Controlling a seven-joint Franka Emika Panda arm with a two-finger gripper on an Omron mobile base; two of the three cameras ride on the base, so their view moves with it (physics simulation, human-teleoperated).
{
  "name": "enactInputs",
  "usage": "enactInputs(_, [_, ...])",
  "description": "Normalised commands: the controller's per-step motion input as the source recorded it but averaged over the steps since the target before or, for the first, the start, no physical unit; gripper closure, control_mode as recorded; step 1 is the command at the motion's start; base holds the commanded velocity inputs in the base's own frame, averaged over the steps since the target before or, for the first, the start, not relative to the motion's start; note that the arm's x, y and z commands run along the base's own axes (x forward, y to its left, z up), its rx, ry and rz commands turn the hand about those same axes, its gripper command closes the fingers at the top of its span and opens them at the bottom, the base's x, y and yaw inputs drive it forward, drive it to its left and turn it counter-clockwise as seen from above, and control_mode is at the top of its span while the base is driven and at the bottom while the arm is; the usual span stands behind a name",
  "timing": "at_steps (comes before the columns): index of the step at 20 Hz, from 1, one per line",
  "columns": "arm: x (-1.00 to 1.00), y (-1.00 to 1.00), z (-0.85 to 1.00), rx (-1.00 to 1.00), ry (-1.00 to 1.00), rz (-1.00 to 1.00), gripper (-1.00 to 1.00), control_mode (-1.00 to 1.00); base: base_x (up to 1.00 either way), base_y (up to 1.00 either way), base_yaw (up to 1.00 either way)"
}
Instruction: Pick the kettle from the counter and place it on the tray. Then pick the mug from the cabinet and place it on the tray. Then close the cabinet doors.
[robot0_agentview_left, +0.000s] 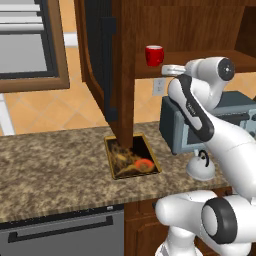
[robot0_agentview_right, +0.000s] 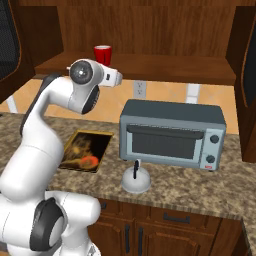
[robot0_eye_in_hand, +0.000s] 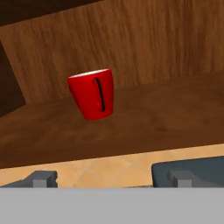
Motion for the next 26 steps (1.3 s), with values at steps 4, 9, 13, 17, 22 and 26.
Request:
enactInputs(4, [0.05, 0.03, 0.07, -0.01, -0.07, 0.03, -1.00, -1.00, 0.00, 0.00, 0.00])
enactInputs(9, [-0.03, 0.00, 0.43, -0.11, -0.23, 0.03, -1.00, -1.00, 0.00, 0.00, 0.00])
enactInputs(13, [0.14, -0.03, 0.08, -0.03, -0.01, 0.00, -1.00, -1.00, 0.00, 0.00, 0.00])
enactInputs(17, [0.21, -0.11, 0.00, 0.00, 0.00, 0.02, -1.00, -1.00, 0.00, 0.00, 0.00])
enactInputs(22, [0.25, -0.06, 0.00, 0.00, 0.00, 0.09, -1.00, -1.00, 0.00, 0.00, 0.00])
enactInputs(26, [0.44, 0.08, 0.00, 0.00, 0.04, 0.08, -1.00, -1.00, 0.00, 0.00, 0.00])
